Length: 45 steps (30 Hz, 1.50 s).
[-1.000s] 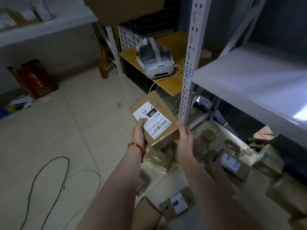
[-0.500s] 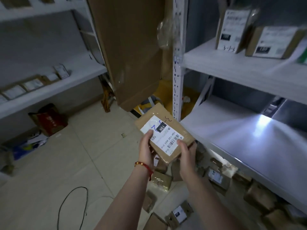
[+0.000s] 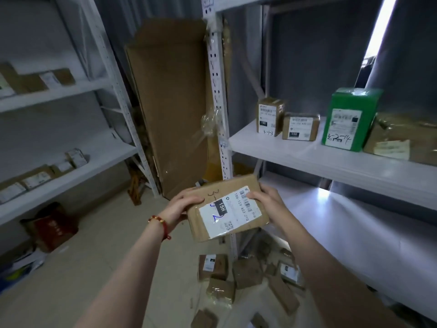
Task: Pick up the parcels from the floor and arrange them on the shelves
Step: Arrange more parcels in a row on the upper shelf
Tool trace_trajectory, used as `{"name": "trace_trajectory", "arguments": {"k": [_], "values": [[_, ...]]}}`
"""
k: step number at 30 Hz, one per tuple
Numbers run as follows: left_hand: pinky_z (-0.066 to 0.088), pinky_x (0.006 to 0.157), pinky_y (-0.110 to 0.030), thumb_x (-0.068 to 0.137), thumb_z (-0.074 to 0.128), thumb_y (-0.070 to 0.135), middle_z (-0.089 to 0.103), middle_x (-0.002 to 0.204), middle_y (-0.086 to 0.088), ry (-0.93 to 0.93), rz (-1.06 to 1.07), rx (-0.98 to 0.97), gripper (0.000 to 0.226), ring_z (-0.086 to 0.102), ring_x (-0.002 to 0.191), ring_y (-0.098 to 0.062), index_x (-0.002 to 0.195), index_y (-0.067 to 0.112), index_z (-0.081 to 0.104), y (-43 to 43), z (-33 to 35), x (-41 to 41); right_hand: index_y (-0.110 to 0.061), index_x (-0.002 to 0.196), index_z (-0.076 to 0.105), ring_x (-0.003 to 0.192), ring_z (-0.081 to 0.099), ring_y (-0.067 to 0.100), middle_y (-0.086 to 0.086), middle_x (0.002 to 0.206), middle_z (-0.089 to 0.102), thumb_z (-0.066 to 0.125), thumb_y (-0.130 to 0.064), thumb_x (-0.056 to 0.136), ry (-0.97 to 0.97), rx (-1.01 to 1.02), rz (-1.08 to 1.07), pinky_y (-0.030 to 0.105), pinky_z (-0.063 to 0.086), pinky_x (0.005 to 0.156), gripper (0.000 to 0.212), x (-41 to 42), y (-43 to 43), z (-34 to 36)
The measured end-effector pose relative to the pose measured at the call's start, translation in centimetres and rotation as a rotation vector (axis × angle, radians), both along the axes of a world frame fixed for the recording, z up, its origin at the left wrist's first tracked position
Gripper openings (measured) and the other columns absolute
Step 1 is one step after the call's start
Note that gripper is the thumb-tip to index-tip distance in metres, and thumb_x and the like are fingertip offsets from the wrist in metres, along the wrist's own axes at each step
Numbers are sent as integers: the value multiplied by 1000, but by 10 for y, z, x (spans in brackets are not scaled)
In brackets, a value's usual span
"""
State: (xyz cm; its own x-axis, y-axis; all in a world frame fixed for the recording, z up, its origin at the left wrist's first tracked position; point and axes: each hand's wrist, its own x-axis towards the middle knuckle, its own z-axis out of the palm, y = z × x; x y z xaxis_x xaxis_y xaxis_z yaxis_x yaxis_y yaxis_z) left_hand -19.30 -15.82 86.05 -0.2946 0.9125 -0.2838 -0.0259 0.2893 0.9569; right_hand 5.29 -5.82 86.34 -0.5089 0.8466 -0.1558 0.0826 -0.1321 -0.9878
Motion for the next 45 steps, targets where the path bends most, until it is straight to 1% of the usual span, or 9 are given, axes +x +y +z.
{"name": "trace_trajectory", "arguments": {"k": [3, 10, 14, 19, 23, 31, 36, 39, 45], "values": [[55, 89, -38, 45, 83, 36, 62, 124, -9, 50, -189, -103, 82, 61, 114, -28, 122, 26, 57, -3, 30, 2, -19, 116, 66, 76, 73, 11, -2, 86, 77, 68, -14, 88, -81, 104, 88, 22, 52, 63, 28, 8, 3, 40], [51, 84, -37, 39, 87, 24, 67, 107, -10, 167, -278, -58, 76, 65, 94, -23, 109, 11, 61, -3, 95, 48, -19, 132, 61, 93, 71, 13, 2, 108, 72, 79, -19, 75, -154, 334, 199, 28, 56, 84, 59, 42, 12, 136], [40, 106, -54, 42, 96, 31, 69, 108, -14, 146, -240, 41, 66, 62, 103, -33, 100, 16, 69, 1, 130, 93, -23, 136, 57, 105, 66, 14, -1, 121, 66, 81, -26, 75, -213, 498, 187, 33, 51, 96, 66, 79, 11, 186], [46, 103, -54, 52, 91, 29, 64, 125, -15, 108, -220, 203, 78, 61, 116, -36, 122, 19, 59, 9, 175, 167, -19, 123, 68, 102, 67, 14, -1, 112, 71, 78, -19, 80, -117, 656, 35, 27, 52, 87, 45, 154, 17, 235], [56, 82, -39, 46, 88, 36, 63, 126, -12, 111, -210, 359, 85, 64, 109, -28, 123, 18, 57, 25, 207, 230, -18, 137, 55, 117, 59, 15, 0, 131, 60, 78, -27, 76, -8, 769, -153, 34, 50, 96, 66, 217, 19, 261], [58, 68, -32, 55, 86, 26, 63, 126, -16, -4, -275, 638, 79, 70, 94, -22, 126, 8, 55, 61, 272, 347, -11, 148, 32, 137, 41, 18, 7, 152, 40, 74, -10, 84, 186, 926, -459, 36, 36, 113, 77, 332, 11, 315], [59, 68, -29, 71, 76, 7, 64, 123, -21, -274, -261, 856, 69, 70, 93, -22, 133, -5, 47, 97, 328, 424, -20, 149, 30, 135, 44, 16, 0, 149, 42, 73, -37, 70, 66, 994, -562, 45, 37, 114, 92, 387, 9, 342], [58, 65, -32, 69, 74, 10, 71, 108, -15, -380, -311, 925, 71, 72, 90, -22, 133, -6, 47, 117, 358, 463, -18, 144, 39, 123, 55, 9, -3, 138, 55, 76, -32, 70, 63, 1038, -587, 38, 46, 107, 85, 405, 9, 357], [56, 77, -31, 79, 76, 28, 65, 125, -15, -265, -357, 994, 63, 67, 104, -20, 131, 2, 53, 147, 409, 516, -16, 139, 43, 101, 57, -16, -15, 119, 61, 80, -20, 80, 86, 1143, -691, 5, 43, 84, 70, 446, 21, 398]]}}
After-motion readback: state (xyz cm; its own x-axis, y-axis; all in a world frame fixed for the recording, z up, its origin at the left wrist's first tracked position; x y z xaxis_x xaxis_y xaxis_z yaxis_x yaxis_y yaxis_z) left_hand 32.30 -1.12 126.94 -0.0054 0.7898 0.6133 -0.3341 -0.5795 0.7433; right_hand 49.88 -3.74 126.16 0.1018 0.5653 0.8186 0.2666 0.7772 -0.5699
